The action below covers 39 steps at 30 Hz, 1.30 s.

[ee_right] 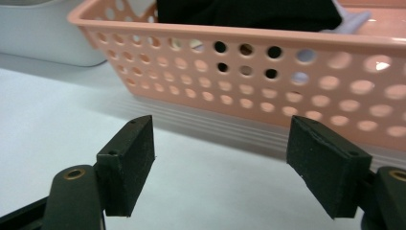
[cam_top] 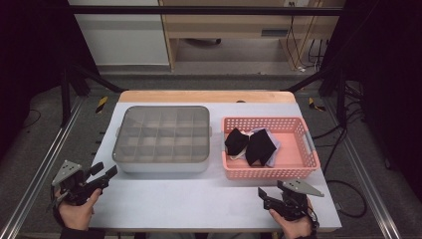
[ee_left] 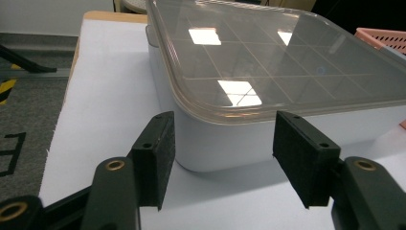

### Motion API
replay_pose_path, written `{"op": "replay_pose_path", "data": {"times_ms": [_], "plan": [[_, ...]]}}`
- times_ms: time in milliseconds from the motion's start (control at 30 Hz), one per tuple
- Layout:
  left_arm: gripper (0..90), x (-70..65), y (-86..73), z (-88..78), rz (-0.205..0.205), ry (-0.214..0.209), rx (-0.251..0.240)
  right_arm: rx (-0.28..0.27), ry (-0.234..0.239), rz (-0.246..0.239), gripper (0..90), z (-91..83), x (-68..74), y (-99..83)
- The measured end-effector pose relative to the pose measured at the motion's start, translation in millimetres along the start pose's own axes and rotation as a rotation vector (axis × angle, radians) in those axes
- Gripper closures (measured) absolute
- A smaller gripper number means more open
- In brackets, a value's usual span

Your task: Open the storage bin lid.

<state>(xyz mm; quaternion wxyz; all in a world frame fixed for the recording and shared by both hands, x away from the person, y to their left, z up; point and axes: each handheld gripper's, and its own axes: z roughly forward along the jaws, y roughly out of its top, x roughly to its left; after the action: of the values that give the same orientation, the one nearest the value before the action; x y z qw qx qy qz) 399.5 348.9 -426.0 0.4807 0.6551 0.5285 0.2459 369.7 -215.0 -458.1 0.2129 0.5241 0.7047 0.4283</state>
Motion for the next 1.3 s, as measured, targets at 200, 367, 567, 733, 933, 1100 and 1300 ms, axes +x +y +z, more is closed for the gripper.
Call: {"op": "replay_pose_path", "data": {"times_ms": [200, 367, 567, 733, 933, 1100, 1300], "plan": [[39.3, 2.0, 5.3, -2.2, -0.022, -0.011, -0.019, -0.006, 0.033, -0.045, 25.0, -0.2, 14.7, 8.3], [38.7, 0.3, 13.0, -2.7, -0.005, -0.011, -0.023, -0.010, 0.052, -0.085, 24.9, -1.2, 22.9, 15.9], [38.3, -1.1, 27.9, -0.6, 0.010, -0.019, -0.035, -0.041, 0.074, -0.106, 24.9, -4.3, 32.0, 32.5], [38.0, -5.8, 43.0, 1.7, 0.022, -0.038, -0.051, -0.054, 0.100, -0.129, 24.4, -2.4, 42.3, 46.9], [37.4, -13.2, 60.1, 7.1, 0.040, -0.056, -0.073, -0.083, 0.147, -0.172, 24.1, 5.7, 63.4, 74.3], [37.4, -16.1, 65.2, 11.4, 0.044, -0.069, -0.083, -0.102, 0.157, -0.176, 24.1, 13.4, 71.6, 87.2], [37.4, -17.6, 72.1, 22.4, 0.058, -0.057, -0.083, -0.110, 0.168, -0.185, 24.1, 25.5, 81.5, 102.7]]}}
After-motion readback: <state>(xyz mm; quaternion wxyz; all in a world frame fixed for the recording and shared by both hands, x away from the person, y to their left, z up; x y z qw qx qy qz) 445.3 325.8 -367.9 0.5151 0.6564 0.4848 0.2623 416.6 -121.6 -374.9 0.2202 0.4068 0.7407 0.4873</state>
